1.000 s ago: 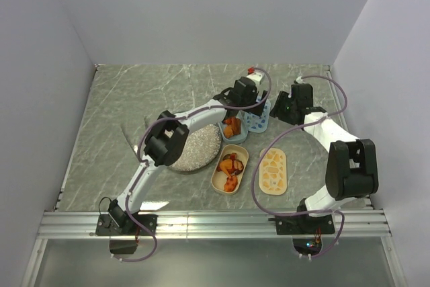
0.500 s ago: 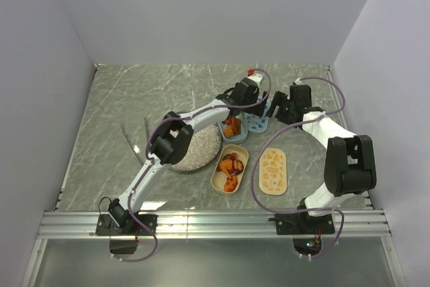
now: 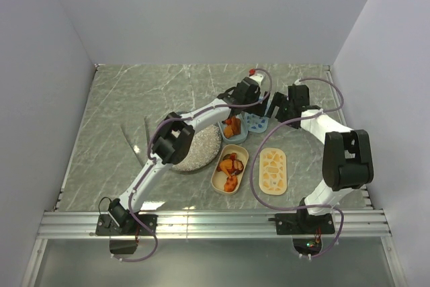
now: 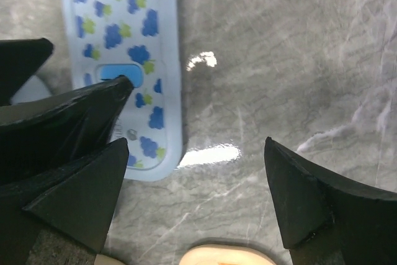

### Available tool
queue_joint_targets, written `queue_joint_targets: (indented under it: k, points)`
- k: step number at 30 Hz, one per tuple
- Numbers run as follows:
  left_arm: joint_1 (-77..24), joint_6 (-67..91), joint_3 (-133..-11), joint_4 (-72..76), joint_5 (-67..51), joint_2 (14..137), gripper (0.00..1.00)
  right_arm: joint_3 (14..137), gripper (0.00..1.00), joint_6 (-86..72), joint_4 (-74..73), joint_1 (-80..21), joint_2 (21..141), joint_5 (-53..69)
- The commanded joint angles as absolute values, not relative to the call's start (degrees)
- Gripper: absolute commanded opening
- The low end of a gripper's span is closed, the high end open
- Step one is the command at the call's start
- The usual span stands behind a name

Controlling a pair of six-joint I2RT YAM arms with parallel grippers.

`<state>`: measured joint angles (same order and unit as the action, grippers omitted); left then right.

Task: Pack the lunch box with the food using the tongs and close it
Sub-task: Pick up the lid of the lunch box with the left arm

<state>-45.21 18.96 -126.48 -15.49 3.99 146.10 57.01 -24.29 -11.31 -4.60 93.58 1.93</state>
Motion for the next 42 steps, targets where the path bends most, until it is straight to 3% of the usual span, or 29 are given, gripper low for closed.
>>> queue_joint_targets:
  k: [1, 15, 24, 29, 42]
  points:
    - [-45.61, 19.86, -128.93, -18.45, 1.5, 148.36, 0.99, 59.15, 0.97, -24.61, -12.04, -4.48, 93.96, 0.09]
    - [-48.78, 22.41, -124.72, -15.21, -0.18, 147.04, 1.0, 59.59, 0.98, -24.43, -13.18, -4.48, 94.66, -1.41]
    - [-48.08, 18.81, -128.48, -20.2, 15.99, 144.4, 0.99, 58.71, 0.98, -24.35, -12.57, -4.48, 93.43, -0.88]
    - [-44.83, 19.25, -135.44, -28.82, 11.79, 148.27, 0.99, 58.27, 0.98, -24.35, -12.39, -4.48, 92.99, -0.7]
    - [-43.42, 21.0, -137.55, -27.25, 5.19, 150.2, 0.99, 56.34, 0.98, -24.52, -11.25, -4.57, 90.97, -0.18]
